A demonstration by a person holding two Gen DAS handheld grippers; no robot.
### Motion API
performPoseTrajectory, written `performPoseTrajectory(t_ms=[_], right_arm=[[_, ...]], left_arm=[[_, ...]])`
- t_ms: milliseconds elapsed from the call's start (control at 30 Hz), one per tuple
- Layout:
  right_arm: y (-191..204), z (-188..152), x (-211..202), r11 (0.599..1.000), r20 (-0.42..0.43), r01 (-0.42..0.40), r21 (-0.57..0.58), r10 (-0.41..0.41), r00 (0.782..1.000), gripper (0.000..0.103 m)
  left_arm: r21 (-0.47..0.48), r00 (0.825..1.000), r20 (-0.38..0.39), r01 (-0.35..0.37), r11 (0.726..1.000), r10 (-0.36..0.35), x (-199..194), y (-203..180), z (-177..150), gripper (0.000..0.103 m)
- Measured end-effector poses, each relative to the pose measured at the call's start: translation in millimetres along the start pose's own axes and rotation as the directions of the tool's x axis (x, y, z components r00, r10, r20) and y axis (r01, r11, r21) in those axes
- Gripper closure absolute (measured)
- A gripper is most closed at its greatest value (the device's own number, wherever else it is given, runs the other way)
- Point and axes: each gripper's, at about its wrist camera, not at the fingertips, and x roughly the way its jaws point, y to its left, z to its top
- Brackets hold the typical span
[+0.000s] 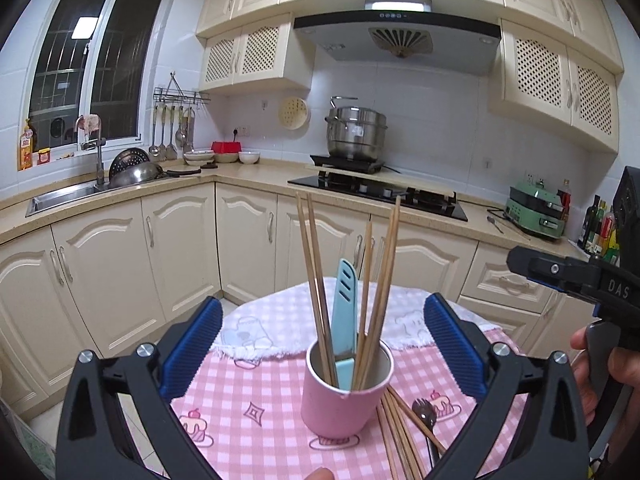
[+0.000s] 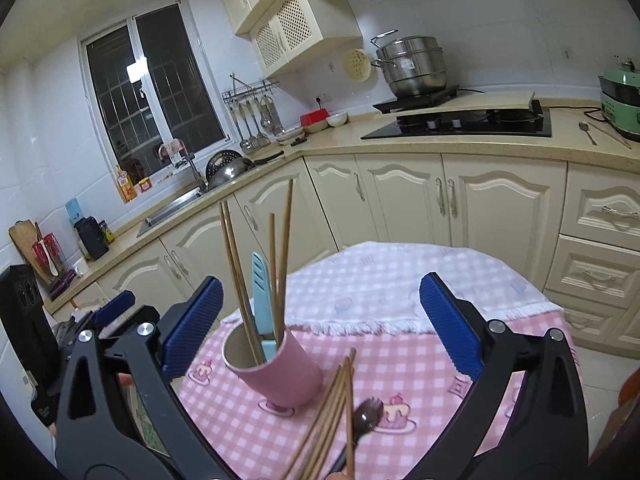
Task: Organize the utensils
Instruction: 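Open the right gripper and pull it back from the cup, then lower the right gripper toward the remaining chopsticks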
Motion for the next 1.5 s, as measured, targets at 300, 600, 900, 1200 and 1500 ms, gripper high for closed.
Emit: performPoseTrajectory(t_ms=[300,600,900,1200,1500], right_arm=[[-12,-14,-9,1.000,-0.065,0.026,0.005,-0.026,0.998,0.006],[-16,-38,-5,0.998,-0.169,0.046,-0.037,-0.052,0.984,0.006],[-17,-67,14,0.995,-0.301,0.065,-0.082,-0.087,0.950,0.006],[-14,-100,44,0.989,-0.435,0.053,-0.136,-0.108,0.894,0.007],[-11,-128,63,0.986,-0.525,0.014,-0.166,-0.100,0.845,0.054]], left_arm=[[0.027,0.999,-0.050,0.004,1.000,-0.002,-9,-9,-6,0.004],[0.016,0.990,-0.139,0.014,1.000,-0.012,-5,-9,-26,0.004],[0.008,0.978,-0.205,0.028,1.000,-0.025,3,-12,-51,0.004],[0.049,0.953,-0.302,0.029,0.998,-0.013,21,-20,-78,0.004],[0.088,0.921,-0.389,0.031,0.996,0.006,43,-27,-102,0.004]])
